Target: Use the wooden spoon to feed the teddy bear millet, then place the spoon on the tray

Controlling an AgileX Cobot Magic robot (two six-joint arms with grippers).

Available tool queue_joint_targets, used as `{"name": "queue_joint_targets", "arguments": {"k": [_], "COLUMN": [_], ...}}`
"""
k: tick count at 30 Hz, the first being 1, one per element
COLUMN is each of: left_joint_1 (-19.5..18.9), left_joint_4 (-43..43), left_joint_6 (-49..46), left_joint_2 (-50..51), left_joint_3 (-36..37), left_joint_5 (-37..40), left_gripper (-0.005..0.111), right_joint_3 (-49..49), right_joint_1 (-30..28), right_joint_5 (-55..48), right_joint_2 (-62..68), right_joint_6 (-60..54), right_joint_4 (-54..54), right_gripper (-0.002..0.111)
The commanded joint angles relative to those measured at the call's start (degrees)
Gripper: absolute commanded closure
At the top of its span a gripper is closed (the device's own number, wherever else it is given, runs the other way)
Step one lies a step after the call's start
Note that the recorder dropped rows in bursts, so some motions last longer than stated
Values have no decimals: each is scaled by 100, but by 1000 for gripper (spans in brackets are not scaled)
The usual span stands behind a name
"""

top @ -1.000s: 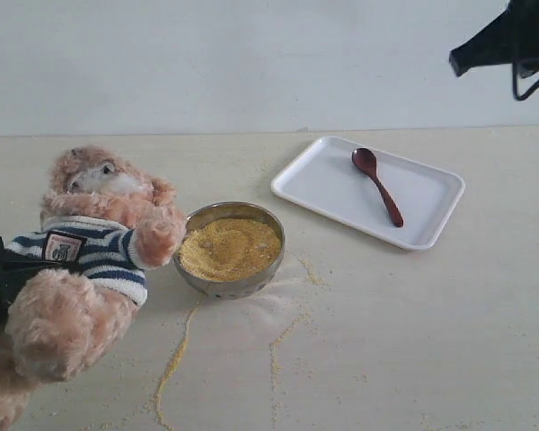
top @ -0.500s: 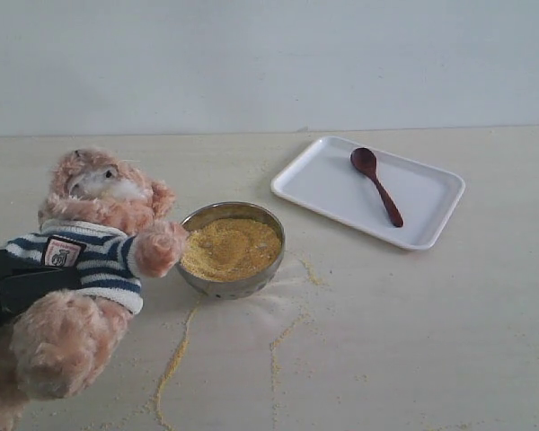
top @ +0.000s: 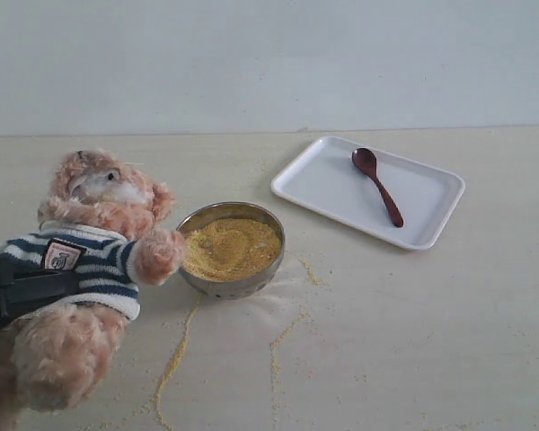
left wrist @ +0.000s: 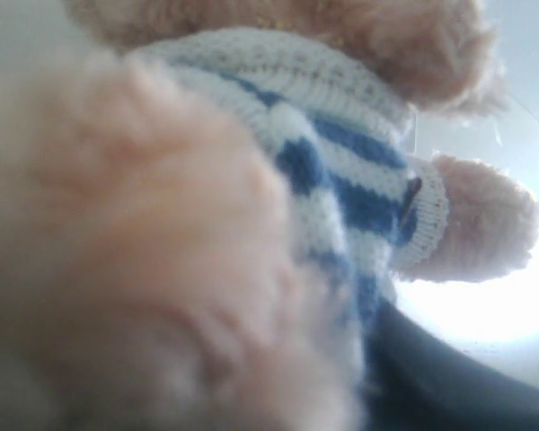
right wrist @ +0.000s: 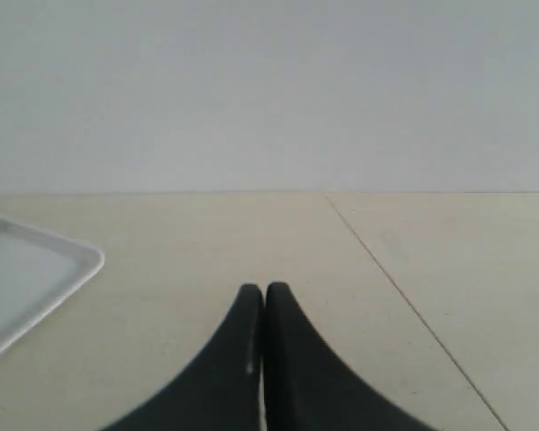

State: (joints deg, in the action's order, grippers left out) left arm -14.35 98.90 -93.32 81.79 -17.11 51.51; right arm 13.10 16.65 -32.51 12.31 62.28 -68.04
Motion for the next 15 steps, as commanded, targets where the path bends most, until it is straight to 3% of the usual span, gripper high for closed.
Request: {"name": "queue_joint_targets", "arguments": {"k": [1, 7, 11, 15], "left_joint_1": [32, 32, 32, 32], "left_joint_4": [105, 105, 105, 105], "left_joint_6": [-609, -649, -649, -649], "left_joint_2": [-9, 6, 206, 469], "left_joint_3": [-24, -127, -308, -444], "left_joint_5": [32, -636, -377, -639], "left_gripper": [102, 102, 102, 102], "right_joint_3": [-378, -391, -364, -364], "right_joint_1": [-15, -15, -15, -15], "right_joint_5": [1055, 1401, 1943, 1994], "right_joint_2": [236, 1301, 2002, 2033], "right_joint_6": [-32, -32, -20, -20], "right_joint_4": [-414, -480, -782, -781], "right_gripper": [108, 108, 108, 108]}}
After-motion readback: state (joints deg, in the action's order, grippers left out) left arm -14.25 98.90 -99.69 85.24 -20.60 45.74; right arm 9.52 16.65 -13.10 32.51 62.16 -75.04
